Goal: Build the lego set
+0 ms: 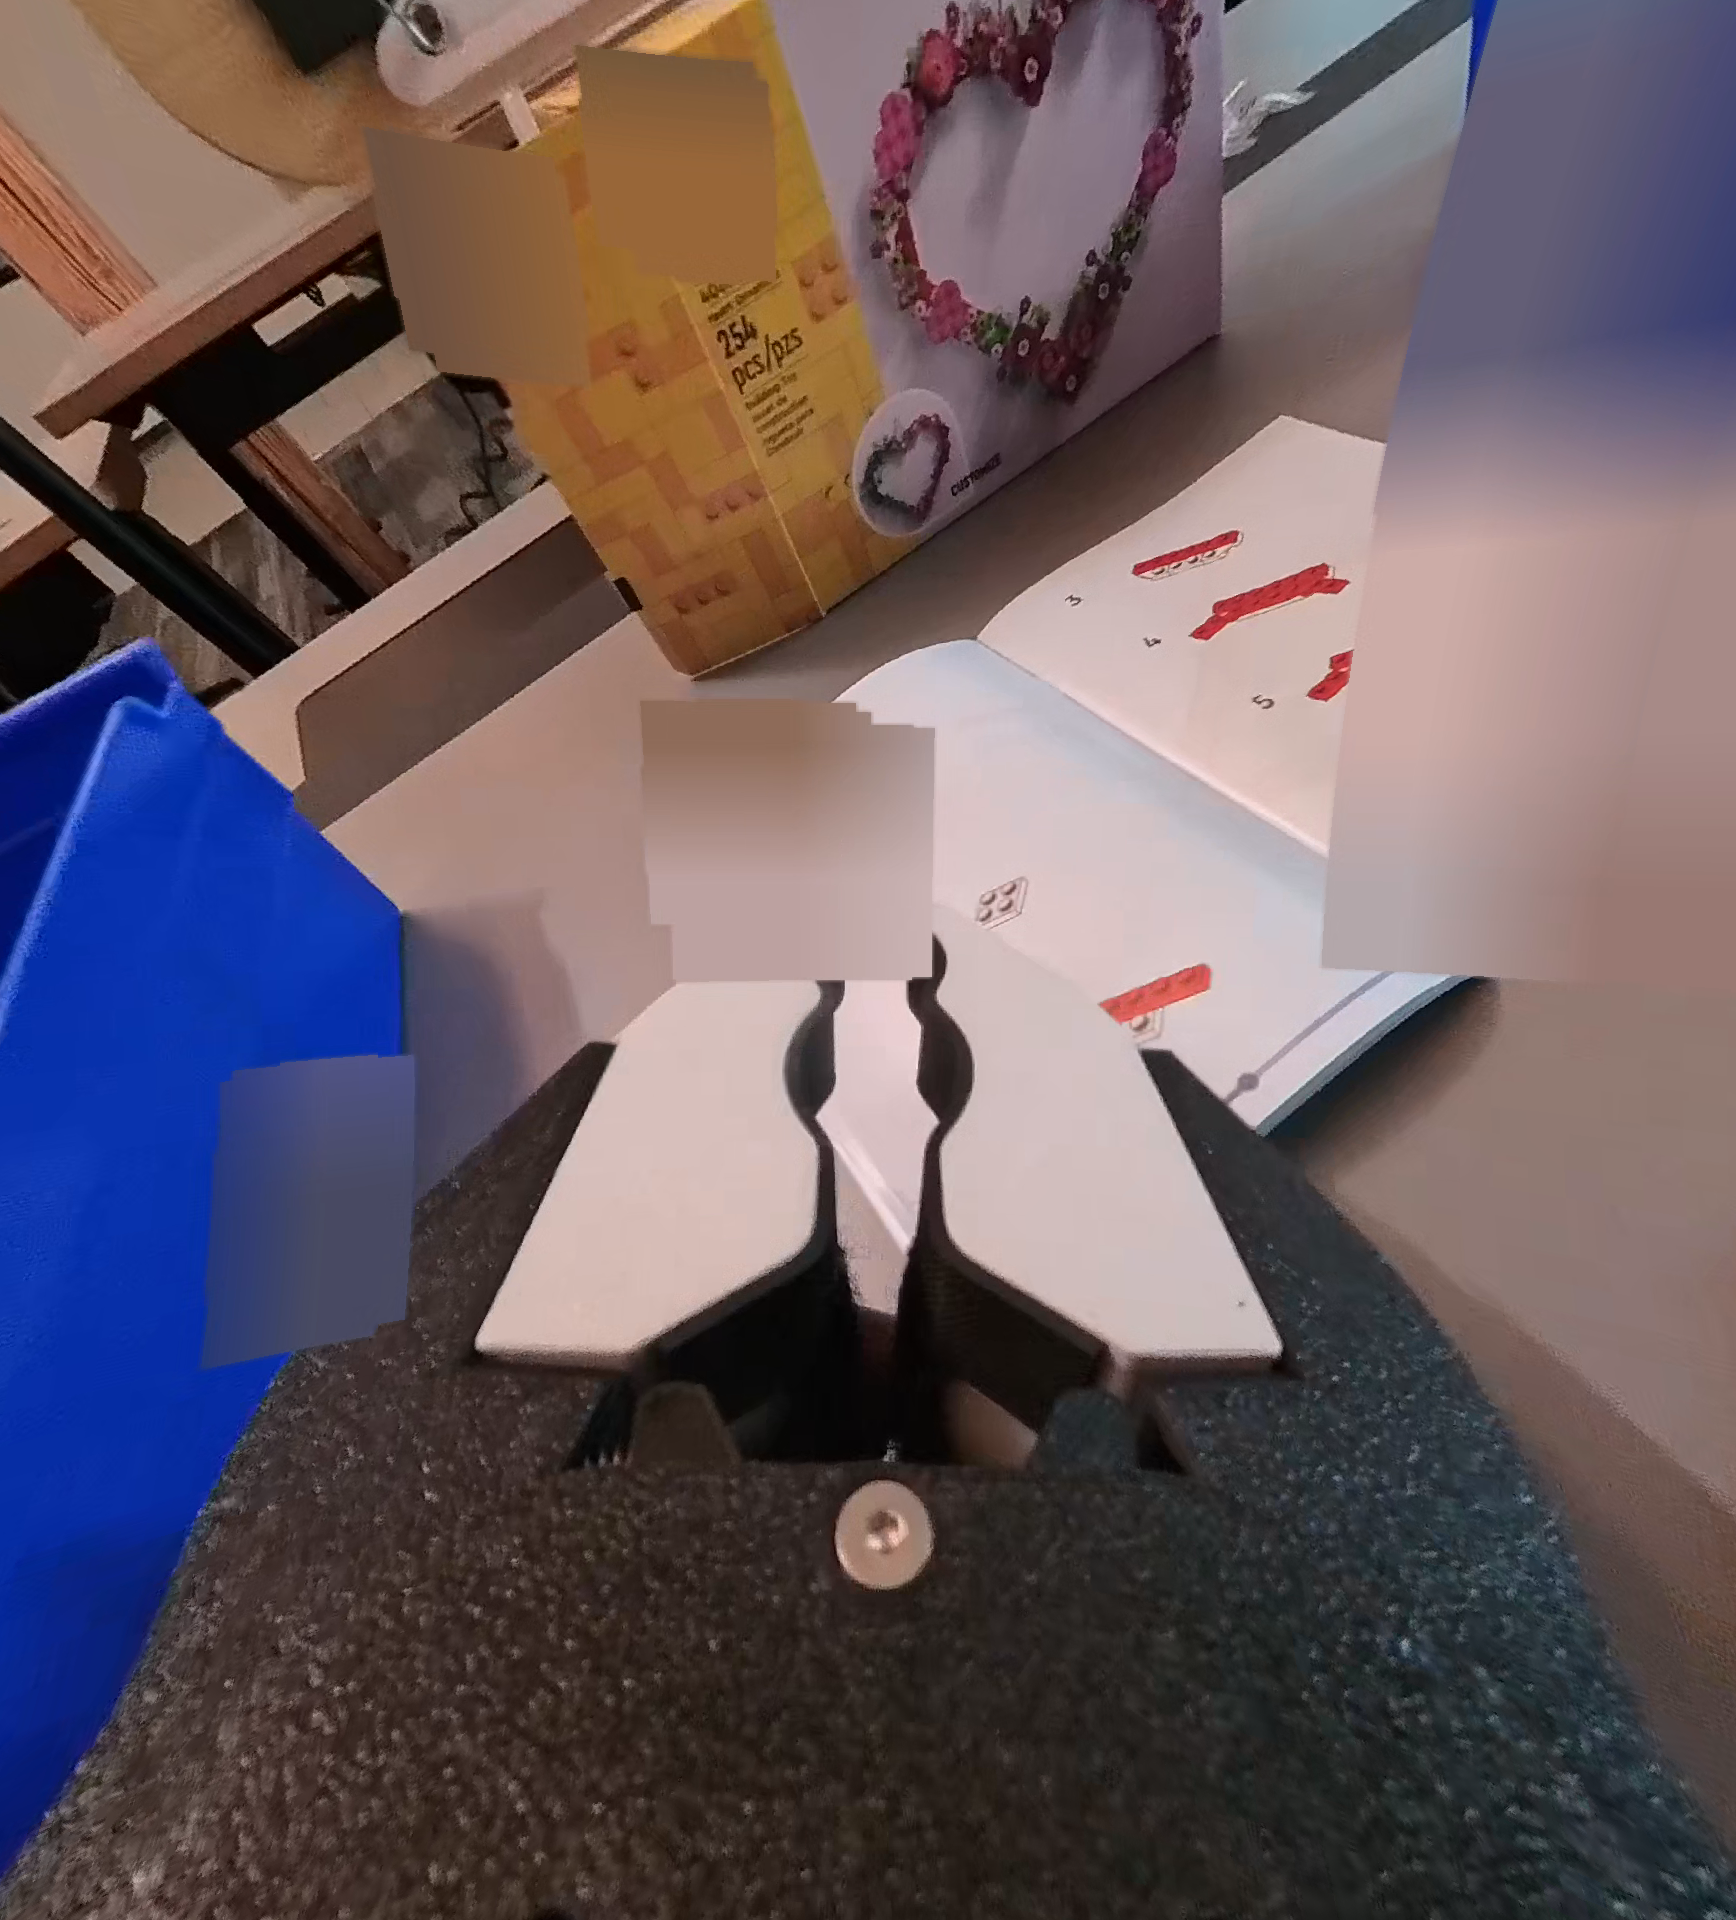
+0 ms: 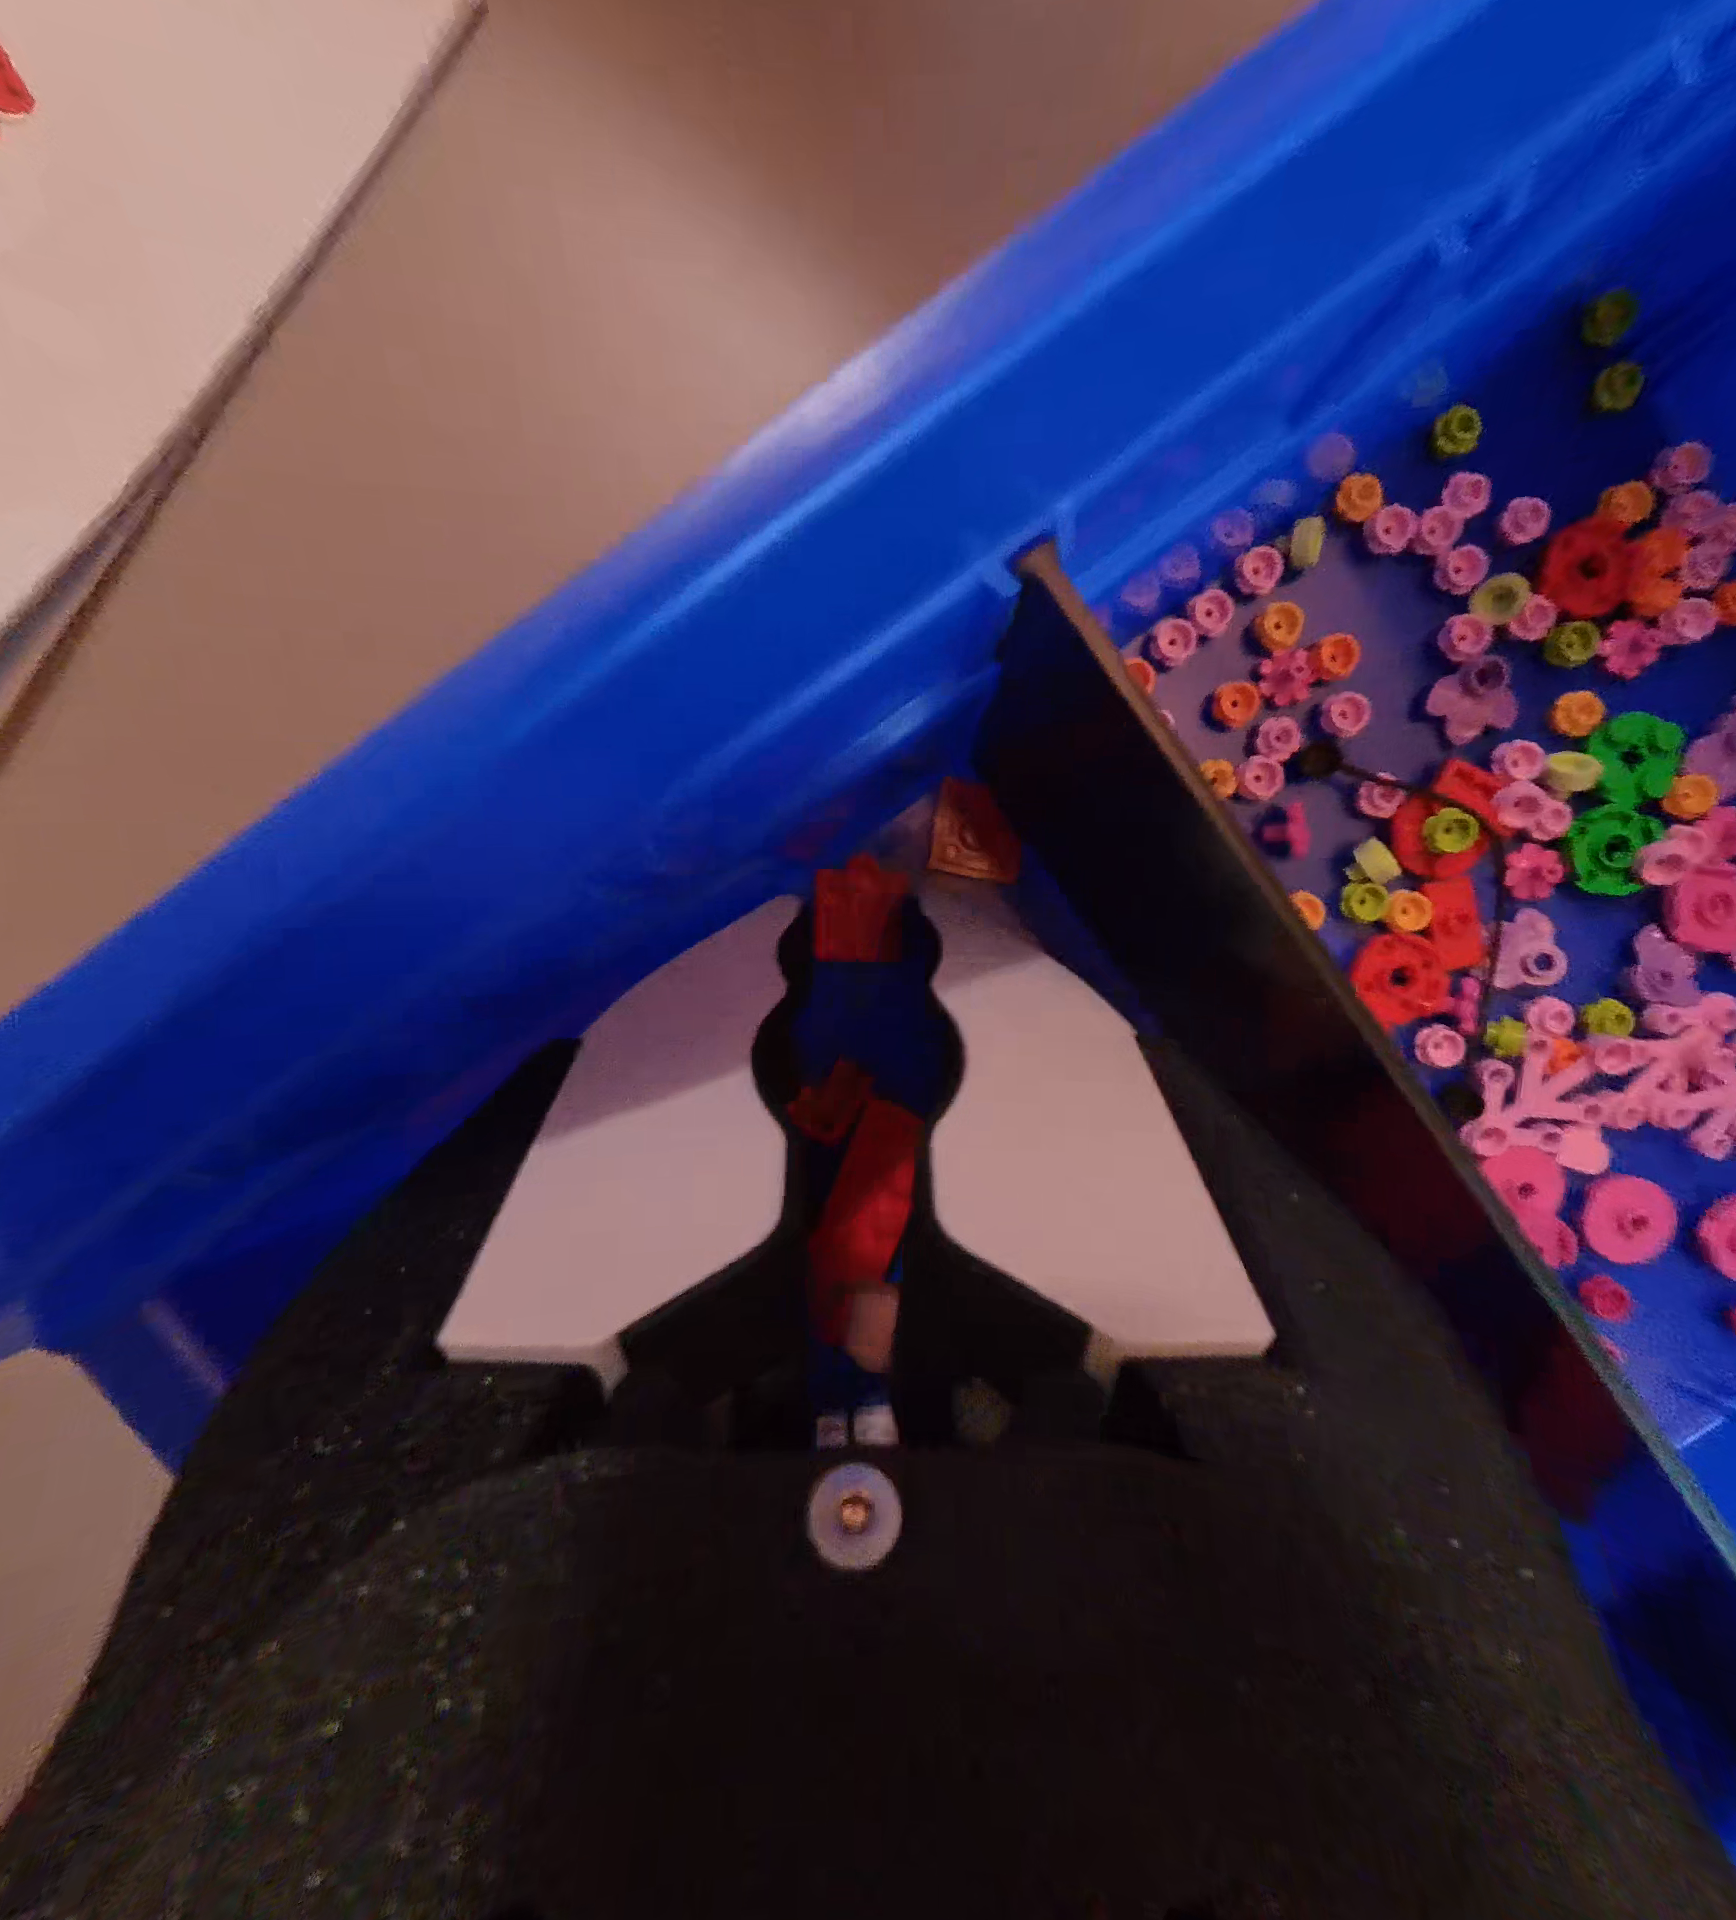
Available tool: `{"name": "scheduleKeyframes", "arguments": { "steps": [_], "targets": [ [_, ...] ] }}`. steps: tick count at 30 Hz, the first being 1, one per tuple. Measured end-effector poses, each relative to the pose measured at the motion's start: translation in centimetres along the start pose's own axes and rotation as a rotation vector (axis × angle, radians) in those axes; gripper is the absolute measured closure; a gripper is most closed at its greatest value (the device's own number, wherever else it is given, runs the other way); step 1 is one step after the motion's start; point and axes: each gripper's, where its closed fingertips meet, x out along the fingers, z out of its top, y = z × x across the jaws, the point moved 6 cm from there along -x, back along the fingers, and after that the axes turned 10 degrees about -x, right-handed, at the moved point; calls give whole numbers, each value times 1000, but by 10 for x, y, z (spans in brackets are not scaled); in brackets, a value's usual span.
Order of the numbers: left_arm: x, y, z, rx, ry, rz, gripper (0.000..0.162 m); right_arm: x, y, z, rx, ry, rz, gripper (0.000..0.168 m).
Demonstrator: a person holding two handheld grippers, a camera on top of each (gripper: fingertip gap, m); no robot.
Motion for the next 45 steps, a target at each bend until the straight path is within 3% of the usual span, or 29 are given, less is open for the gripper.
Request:
{"name": "scheduleKeyframes", "arguments": {
  "steps": [3,7,11,14,19,27,45],
  "targets": [
    [-7,2,1,-8,-30,5,151,-9,1,-1,2,-25,-16,151],
    [-13,4,-2,-15,-42,12,151,-57,15,-6,12,-156,-92,152],
    [-12,5,-5,-35,-59,5,151,-104,58,-9,-2,-362,-38,152],
    [-10,3,-3,-36,-75,1,151,-115,100,-13,-68,-444,49,152],
    [-8,-4,2,-26,-104,-13,151,-88,147,-7,-62,-472,125,152],
    [-9,-12,-3,64,-103,-22,151,-24,156,-1,20,-245,-50,152],
    [-7,-15,-5,103,-86,-27,151,-3,155,-4,50,-187,-60,151]
  ]
}}
